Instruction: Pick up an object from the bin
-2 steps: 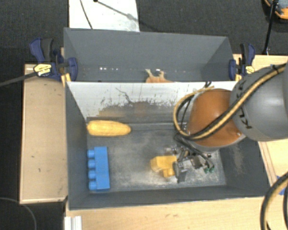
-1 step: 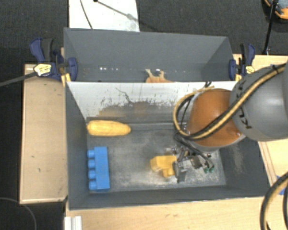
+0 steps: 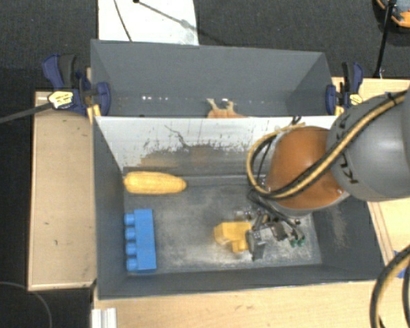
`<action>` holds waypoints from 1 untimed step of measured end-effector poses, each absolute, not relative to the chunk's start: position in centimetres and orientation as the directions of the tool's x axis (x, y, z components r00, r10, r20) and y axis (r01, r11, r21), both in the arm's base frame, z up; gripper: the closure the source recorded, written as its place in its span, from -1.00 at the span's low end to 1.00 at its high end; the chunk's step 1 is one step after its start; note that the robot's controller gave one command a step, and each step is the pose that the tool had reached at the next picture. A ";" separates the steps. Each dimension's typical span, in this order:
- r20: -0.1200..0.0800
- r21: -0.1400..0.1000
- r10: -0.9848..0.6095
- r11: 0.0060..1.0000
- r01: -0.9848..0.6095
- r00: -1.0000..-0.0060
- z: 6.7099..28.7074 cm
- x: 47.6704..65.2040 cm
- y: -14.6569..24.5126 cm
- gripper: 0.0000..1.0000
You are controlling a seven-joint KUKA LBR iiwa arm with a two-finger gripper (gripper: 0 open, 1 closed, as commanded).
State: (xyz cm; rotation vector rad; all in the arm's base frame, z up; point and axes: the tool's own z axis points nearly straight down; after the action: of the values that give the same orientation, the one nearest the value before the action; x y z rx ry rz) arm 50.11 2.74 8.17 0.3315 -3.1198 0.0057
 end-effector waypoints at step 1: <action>0.005 -0.003 -0.209 0.978 -0.210 -0.978 8.2 50.1 2.7 1.00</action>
Offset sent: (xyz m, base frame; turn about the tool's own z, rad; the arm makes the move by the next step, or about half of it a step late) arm 0.0022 0.0296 0.2087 -0.0315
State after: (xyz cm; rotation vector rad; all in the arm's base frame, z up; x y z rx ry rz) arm 50.11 2.75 8.17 0.3305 -3.1200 0.0056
